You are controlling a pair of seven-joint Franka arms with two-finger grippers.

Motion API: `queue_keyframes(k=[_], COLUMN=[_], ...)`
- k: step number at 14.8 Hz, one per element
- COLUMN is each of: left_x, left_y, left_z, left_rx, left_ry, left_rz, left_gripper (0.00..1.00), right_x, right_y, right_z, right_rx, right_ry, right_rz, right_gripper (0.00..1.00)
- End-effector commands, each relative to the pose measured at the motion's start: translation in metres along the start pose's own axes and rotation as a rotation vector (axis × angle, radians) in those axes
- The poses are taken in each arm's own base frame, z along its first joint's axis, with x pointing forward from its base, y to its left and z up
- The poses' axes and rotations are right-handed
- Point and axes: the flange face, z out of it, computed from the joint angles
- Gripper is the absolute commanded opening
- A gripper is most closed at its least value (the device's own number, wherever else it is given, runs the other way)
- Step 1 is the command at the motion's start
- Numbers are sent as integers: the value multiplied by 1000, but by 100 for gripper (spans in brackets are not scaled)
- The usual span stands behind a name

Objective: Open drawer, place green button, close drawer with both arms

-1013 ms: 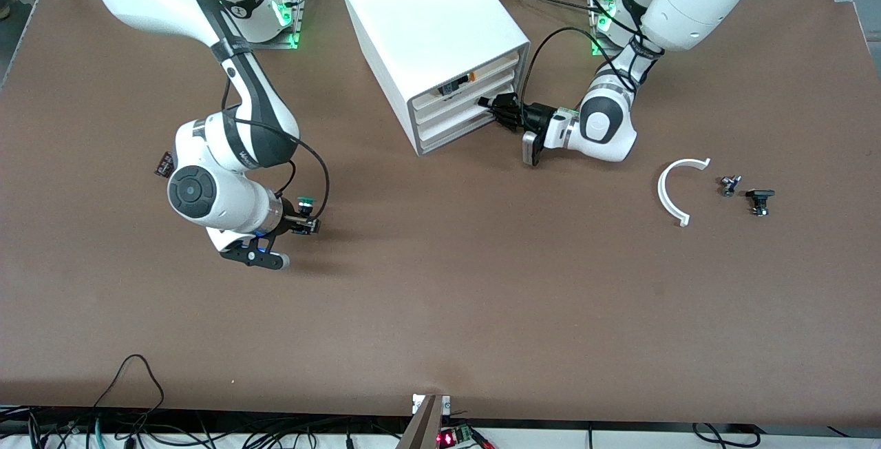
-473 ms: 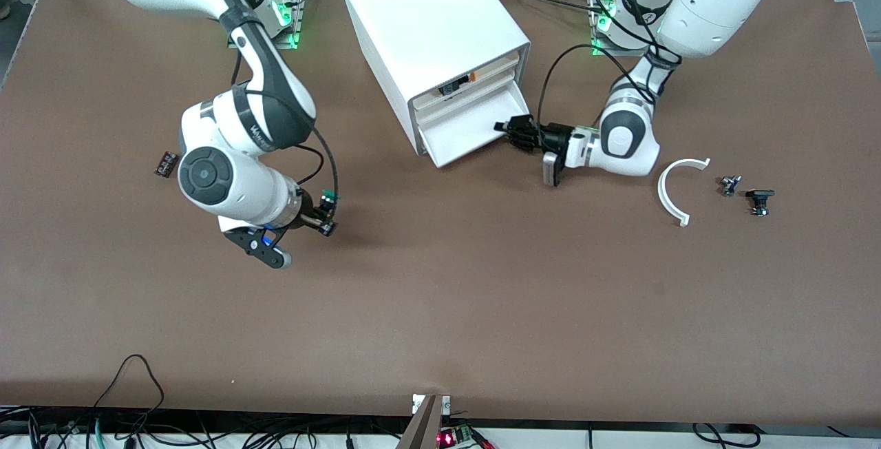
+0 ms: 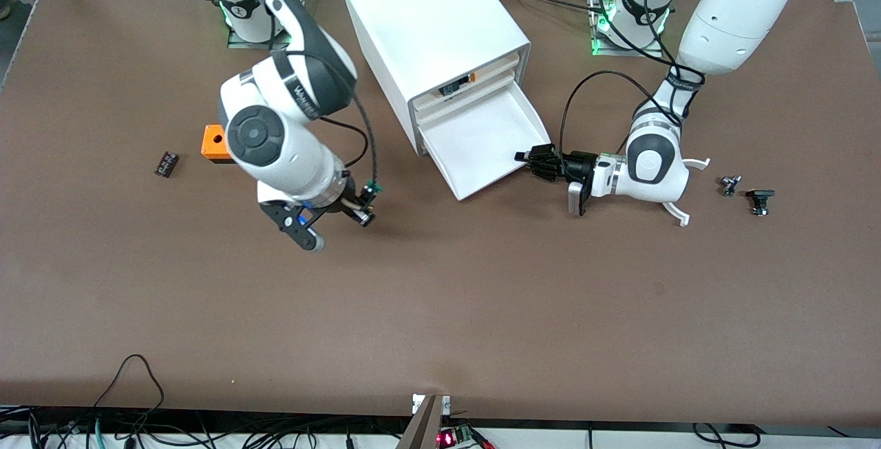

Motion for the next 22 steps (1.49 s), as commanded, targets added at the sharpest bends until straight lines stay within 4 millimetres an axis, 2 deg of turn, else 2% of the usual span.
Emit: queue_keyframes(k=[1,3,5,9,10,13,17,19,22], left_x=[11,15,21,37,40,50,63,69,76], left_y=[-18,-10,7,58,71,117,195,226,272], left_z=[-7,-15,-23,-46,-52,-78,-108,-127,-158], left_rx=[76,82,115,184,216,351,557,705,871], left_ry=[8,7,-32,-97,-116,-174,-298,-340,-400], left_rz=[11,-9,-45,-146,-167,-215,-406,-484,-507], left_gripper=[99,100,100,100,100,100,100,100,100], right_x=[-35,-59,-82,-130,-142,-171,-205,-215,-235], right_y=[-24,-32,-37,-50,-54,-61,-67,-67,-67], right_z=[-2,-1,1,22,33,59,96,116,136], right_rx=[14,20,24,42,51,73,90,92,91], right_ry=[49,56,71,94,100,123,134,152,146], right_rz=[54,75,91,144,161,196,236,257,274], right_gripper=[0,0,0,0,0,0,0,0,0])
